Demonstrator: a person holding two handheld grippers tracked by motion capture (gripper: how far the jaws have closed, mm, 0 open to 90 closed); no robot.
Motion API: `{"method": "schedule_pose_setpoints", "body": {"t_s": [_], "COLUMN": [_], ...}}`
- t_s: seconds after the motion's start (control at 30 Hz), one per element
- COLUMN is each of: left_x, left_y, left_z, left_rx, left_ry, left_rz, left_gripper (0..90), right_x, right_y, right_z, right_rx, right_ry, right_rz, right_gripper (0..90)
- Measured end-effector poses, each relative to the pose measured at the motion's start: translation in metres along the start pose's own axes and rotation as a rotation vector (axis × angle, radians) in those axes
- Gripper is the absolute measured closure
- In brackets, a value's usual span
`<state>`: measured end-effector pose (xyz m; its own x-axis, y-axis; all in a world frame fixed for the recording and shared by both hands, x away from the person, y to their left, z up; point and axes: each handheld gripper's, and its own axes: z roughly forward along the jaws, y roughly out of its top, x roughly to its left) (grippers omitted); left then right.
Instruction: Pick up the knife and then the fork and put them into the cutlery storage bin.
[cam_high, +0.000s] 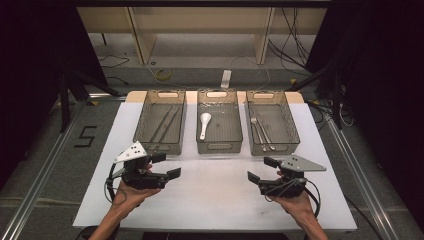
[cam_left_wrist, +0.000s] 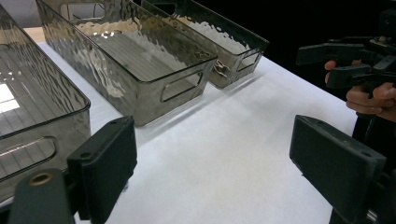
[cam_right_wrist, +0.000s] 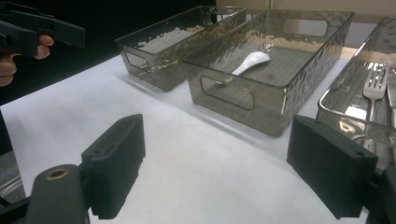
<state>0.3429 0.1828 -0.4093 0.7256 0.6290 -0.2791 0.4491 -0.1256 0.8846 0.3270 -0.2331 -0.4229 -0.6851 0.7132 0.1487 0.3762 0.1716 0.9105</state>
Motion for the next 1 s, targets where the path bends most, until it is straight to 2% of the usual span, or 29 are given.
{"method": "schedule_pose_setpoints", "body": {"t_s": [0.27, 0.53, 1.0], "left_x": [-0.001, -0.002, -0.001], "left_y": [-0.002, -0.003, -0.002], "left_z": [0.000, 0.001, 0.001], "left_rx": [0.015, 0.025, 0.026], "left_ry": [-0.010, -0.013, -0.005], "left_rz": [-0.005, -0.006, -0.002], "left_gripper": [14.3, 14.2, 14.2], "right_x": [0.000, 0.001, -0.001], "right_y": [-0.010, -0.019, -0.017], "right_z": [-0.005, -0.008, -0.011], "right_rx": [0.023, 0.050, 0.037], "right_ry": [-0.012, -0.029, -0.039], "right_rz": [0.021, 0.019, 0.013], "right_gripper": [19.6, 18.5, 18.0]}}
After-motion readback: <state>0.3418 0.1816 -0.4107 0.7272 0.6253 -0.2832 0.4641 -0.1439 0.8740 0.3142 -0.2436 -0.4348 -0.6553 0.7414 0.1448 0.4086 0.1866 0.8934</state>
